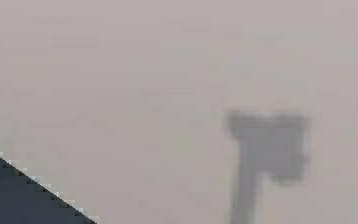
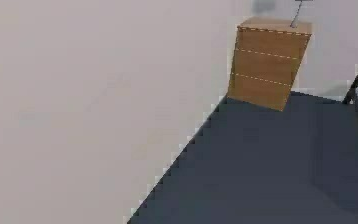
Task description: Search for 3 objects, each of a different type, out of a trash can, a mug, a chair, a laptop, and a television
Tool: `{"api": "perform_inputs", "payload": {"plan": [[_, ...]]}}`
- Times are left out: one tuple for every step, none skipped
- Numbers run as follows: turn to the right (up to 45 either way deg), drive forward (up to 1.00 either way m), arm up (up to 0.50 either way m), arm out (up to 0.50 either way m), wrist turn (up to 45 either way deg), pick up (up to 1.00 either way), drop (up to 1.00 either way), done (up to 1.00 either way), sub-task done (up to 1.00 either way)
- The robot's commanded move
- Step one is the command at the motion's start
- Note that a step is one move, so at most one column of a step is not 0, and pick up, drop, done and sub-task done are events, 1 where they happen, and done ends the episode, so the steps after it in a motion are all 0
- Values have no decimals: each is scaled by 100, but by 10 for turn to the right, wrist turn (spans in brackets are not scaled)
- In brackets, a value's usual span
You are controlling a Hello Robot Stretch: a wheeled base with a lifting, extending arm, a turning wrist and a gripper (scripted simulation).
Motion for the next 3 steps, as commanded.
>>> {"api": "perform_inputs", "payload": {"plan": [[-450,0,0,0,0,0,0,0,0],[-450,0,0,0,0,0,0,0,0],[-240,0,0,0,0,0,0,0,0]]}}
